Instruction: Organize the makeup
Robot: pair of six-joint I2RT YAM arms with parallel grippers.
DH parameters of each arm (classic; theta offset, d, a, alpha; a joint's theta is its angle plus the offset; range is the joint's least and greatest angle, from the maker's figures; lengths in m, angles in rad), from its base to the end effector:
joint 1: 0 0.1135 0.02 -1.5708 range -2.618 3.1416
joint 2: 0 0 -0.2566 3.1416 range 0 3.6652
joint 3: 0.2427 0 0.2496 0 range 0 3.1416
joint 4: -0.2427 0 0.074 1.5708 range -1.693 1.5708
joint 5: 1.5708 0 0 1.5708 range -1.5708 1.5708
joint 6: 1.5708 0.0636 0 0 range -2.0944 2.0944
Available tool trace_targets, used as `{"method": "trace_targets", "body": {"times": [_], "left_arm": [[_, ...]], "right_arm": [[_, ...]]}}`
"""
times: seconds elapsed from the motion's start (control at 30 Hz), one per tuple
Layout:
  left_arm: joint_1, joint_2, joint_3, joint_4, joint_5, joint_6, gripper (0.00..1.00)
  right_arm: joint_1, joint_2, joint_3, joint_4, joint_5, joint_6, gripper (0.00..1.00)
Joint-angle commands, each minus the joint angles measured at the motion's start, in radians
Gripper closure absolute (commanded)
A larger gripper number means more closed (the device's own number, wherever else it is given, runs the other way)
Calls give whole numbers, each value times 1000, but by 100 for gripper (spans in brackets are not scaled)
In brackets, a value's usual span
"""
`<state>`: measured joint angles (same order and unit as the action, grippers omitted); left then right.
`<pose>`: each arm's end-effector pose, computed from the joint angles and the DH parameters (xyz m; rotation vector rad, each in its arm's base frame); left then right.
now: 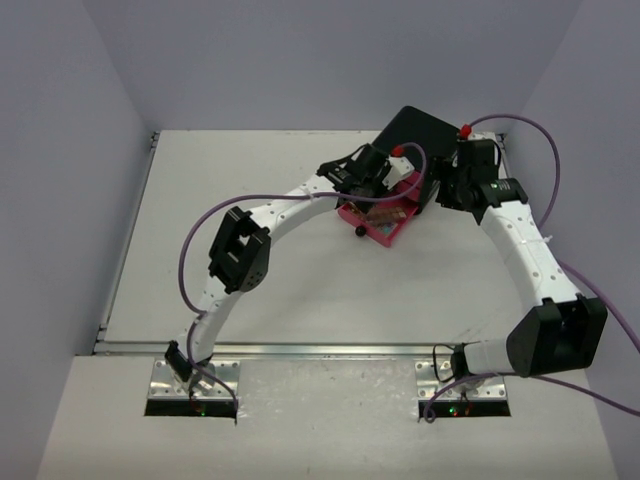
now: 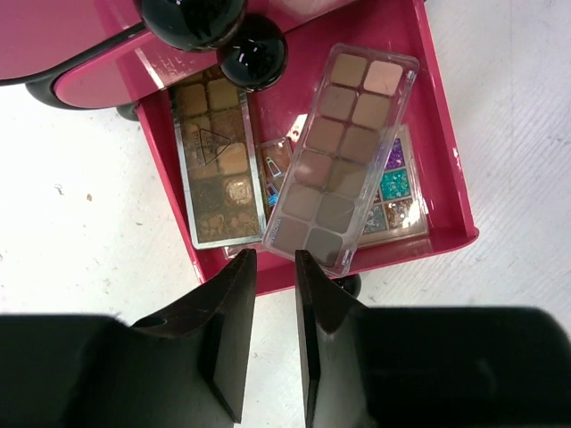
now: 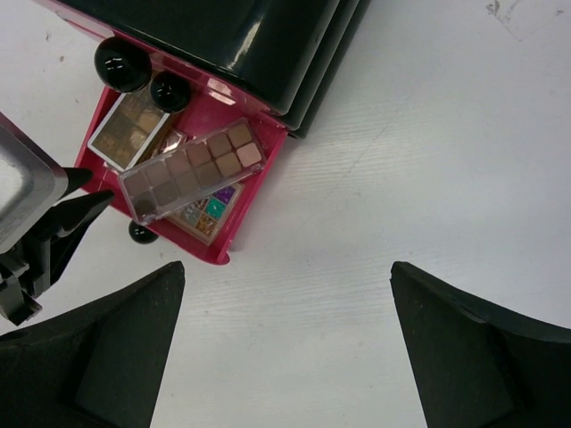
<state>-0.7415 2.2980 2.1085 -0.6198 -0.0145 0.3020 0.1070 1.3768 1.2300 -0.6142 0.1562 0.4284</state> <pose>0.3950 -0.3605 0.2189 1.1844 2.0742 -0.1915 0.3173 0.0241 0.2948 0.4482 2.2782 0.0879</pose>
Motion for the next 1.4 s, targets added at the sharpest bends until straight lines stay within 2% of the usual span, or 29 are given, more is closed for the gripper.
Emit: {"method": "trace_targets", "body": {"times": [0.0, 0.1, 0.27, 0.43, 0.67, 1.03, 1.3, 1.37], "left_arm": [[-20, 9, 18, 11, 42, 12, 80], [-28, 35, 30, 7, 32, 7, 81], [-32, 57, 13, -13, -68, 19, 89], [-32, 57, 2, -19, -87, 6, 94], [-31, 41, 0, -9, -112, -22, 94], [-31, 4, -103, -9, -122, -23, 96], [-30, 30, -45, 14, -79, -53, 93], [-30, 32, -25, 23, -67, -59, 89]], "right_arm": [[-3, -47, -17, 30, 17, 15, 3], [-3, -62, -29, 29, 24, 12, 3], [-3, -90, -50, 27, 39, 5, 3], [-3, -100, -61, 25, 48, 0, 3], [-3, -94, -61, 27, 51, -7, 2], [-3, -85, -55, 27, 55, -9, 2], [-3, -84, -52, 27, 54, -8, 2], [-3, -85, -50, 27, 55, -8, 2]]}}
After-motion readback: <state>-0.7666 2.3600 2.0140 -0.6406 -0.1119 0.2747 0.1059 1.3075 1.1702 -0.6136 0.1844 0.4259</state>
